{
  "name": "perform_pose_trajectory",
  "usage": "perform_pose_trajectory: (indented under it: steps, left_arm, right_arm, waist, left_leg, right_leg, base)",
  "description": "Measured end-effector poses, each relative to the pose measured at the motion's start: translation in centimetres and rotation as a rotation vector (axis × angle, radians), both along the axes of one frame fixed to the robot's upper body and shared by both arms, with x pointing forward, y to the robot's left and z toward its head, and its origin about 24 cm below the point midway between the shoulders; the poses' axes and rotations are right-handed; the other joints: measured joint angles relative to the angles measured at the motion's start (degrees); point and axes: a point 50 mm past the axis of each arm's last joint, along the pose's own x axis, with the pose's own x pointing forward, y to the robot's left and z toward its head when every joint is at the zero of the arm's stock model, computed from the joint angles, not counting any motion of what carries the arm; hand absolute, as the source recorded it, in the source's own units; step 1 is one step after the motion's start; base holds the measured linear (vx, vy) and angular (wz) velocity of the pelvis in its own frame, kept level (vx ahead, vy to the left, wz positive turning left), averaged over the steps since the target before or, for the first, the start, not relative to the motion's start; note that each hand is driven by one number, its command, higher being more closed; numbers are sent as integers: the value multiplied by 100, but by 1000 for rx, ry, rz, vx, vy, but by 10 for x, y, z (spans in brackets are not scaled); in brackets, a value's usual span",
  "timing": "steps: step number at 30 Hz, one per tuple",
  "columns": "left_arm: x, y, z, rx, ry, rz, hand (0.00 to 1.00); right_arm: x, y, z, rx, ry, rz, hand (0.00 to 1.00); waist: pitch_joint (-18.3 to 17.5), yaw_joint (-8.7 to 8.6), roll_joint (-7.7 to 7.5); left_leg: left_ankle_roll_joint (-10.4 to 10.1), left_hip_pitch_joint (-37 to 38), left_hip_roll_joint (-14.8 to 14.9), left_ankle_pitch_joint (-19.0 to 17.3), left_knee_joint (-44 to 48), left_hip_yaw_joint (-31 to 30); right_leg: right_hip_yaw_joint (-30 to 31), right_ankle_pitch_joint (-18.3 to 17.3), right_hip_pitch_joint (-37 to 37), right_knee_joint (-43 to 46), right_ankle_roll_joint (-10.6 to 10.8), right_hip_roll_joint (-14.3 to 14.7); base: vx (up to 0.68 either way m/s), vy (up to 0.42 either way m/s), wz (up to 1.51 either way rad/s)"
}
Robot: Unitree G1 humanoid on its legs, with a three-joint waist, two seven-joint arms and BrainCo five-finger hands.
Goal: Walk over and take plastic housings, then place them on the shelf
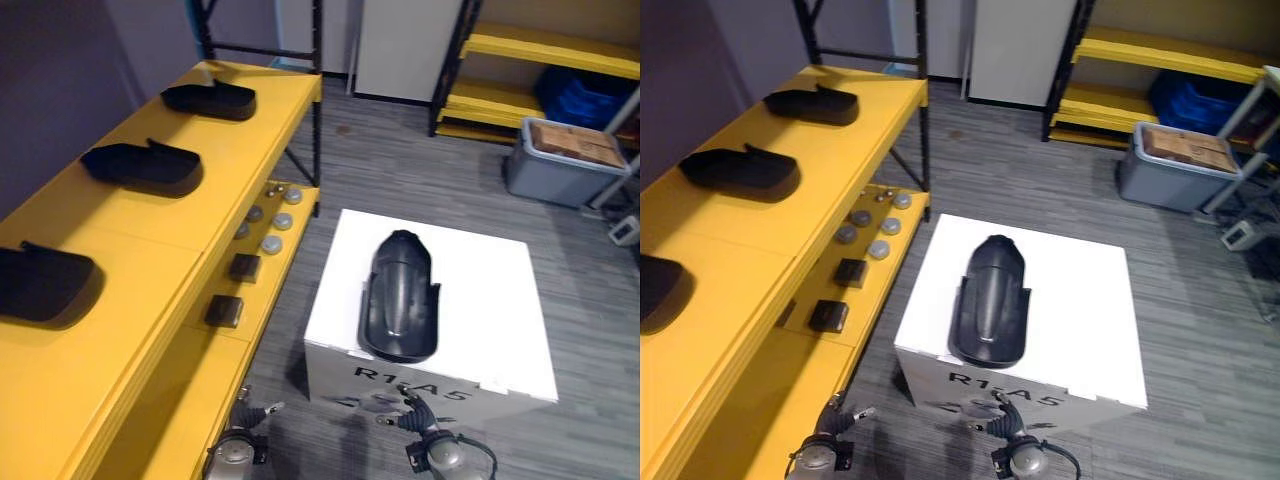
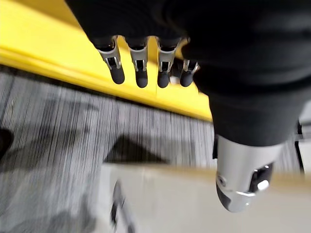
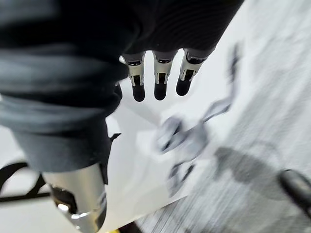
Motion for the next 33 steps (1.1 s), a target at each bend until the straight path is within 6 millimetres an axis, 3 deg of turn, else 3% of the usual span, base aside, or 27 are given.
perform_pose_trajectory:
  steps: [1, 2, 3, 4, 5, 6, 7, 8, 11, 16, 19, 21, 23, 25, 27, 30, 33]
  left_arm:
    - [-6, -2, -4, -5, 25, -3, 0]
    - [-13, -4, -7, -12, 45, 1, 0]
    - [-15, -5, -8, -14, 50, 3, 0]
    - [-19, -4, -9, -16, 55, 13, 0]
    - [-18, -4, -9, -15, 51, 9, 0]
    - [-18, -4, -9, -19, 50, 12, 0]
    - [-18, -8, -9, -31, 50, 16, 0]
    - [-18, -7, -9, -30, 53, 18, 0]
    - [-26, -1, -13, -19, 85, 25, 0]
    - [-44, 16, -18, -7, 127, 96, 0]
    - [-51, 26, -17, 15, 134, 122, 0]
    - [-53, 29, -16, 17, 122, 134, 0]
    - [-55, 33, -14, 14, 111, 149, 0]
    - [-60, 33, -15, 13, 118, 150, 0]
    - [-65, 32, -16, 9, 131, 150, 0]
    - [-69, 31, -17, -6, 134, 138, 0]
    - [-67, 29, -17, -14, 125, 119, 0]
  right_arm:
    - [-4, 2, -2, 7, 10, -3, 0]
    - [-5, 0, -3, 4, 17, -10, 0]
    - [-6, -2, -3, 1, 22, -18, 0]
    - [-10, -4, -6, 0, 38, -34, 0]
    - [-16, -9, -9, -6, 58, -62, 0]
    - [-19, -12, -10, -8, 65, -75, 0]
    - [-25, -19, -11, -17, 77, -108, 0]
    - [-29, -24, -13, -7, 85, -164, 0]
    - [-36, -31, -14, 3, 94, -227, 0]
    - [-32, -55, -2, 12, 11, -382, 0]
    - [-17, -92, 26, -35, -148, -512, 0]
    - [-10, -121, 55, -107, -281, -557, 0]
    - [2, -153, 103, -217, -477, -572, 0]
    - [11, -169, 135, -286, -593, -552, 0]
    - [22, -172, 164, -326, -707, -501, 0]
    - [46, -154, 202, -321, -887, -380, 0]
    - [73, -110, 229, -206, -1051, -190, 0]
  waist:
    - [64, 19, 16]
    - [126, 74, 32]
    - [184, 137, 30]
    - [236, 177, 60]
    - [261, 149, 99]
    - [274, 131, 136]
    - [286, 114, 276]
    - [285, 108, 307]
    - [202, 125, 215]
    - [110, 81, 231]
    - [98, -17, 226]
    - [91, -25, 229]
    - [70, -33, 222]
    - [49, -88, 219]
    - [44, -151, 217]
    - [15, -169, 223]
    - [5, -148, 218]
  left_leg:
    - [9, -197, 77, -63, 437, -916]
    - [-286, -342, -279, -394, 435, -2173]
    - [-397, -331, -535, -538, 306, -2783]
    - [-555, -344, -976, -651, 57, -3801]
    - [-569, -356, -1305, -657, -213, -4544]
    - [-564, -340, -1400, -625, -379, -4771]
    - [-410, -315, -1429, -422, -762, -4920]
    - [-386, -198, -1443, -527, -962, -4835]
    - [-211, 46, -1682, -348, -1489, -4534]
    - [-119, 404, -1914, -55, -2219, -4231]
    - [-125, 530, -1945, -32, -2320, -4154]
    - [-125, 611, -1955, -32, -2349, -4112]
    - [-125, 662, -1963, -32, -2381, -4105]
    - [-124, 666, -1962, -31, -2394, -4109]
    - [-123, 672, -1956, -29, -2401, -4112]
    - [-118, 691, -1946, -9, -2412, -4117]
    - [-99, 687, -1949, 36, -2445, -4189]
  right_leg:
    - [292, 45, 86, -74, -74, 83]
    - [628, 78, 83, -27, -115, 73]
    - [825, 83, 75, 27, -119, 56]
    - [1103, 101, 79, 87, -111, 56]
    - [1283, 112, 77, 152, -93, 63]
    - [1351, 122, 76, 171, -74, 77]
    - [1484, 129, 35, 201, -5, 169]
    - [1628, 129, -3, 194, 98, 159]
    - [1838, 253, -45, 98, 280, -57]
    - [2109, 328, -139, -11, 402, -211]
    - [2130, 341, -42, -85, 420, -223]
    - [2168, 344, 31, -136, 426, -225]
    - [2232, 351, 84, -204, 436, -221]
    - [2230, 352, 89, -214, 438, -217]
    - [2230, 364, 111, -251, 452, -208]
    - [2228, 460, 193, -398, 446, -182]
    - [2199, 508, 206, -425, 433, -169]
  base:
    - [-32, -44, -122]
    - [-24, 12, -141]
    - [-25, 99, -155]
    - [-25, 146, -131]
    - [-26, 149, -107]
    - [-40, 157, -72]
    - [-48, 173, -60]
    - [-45, 146, -53]
    - [12, 171, -36]
    - [66, 107, -26]
    - [81, 44, -13]
    - [46, 21, -8]
    - [30, 9, -9]
    - [7, -3, -2]
    - [0, 0, 0]
    - [-45, -21, 0]
    - [-70, -21, 10]
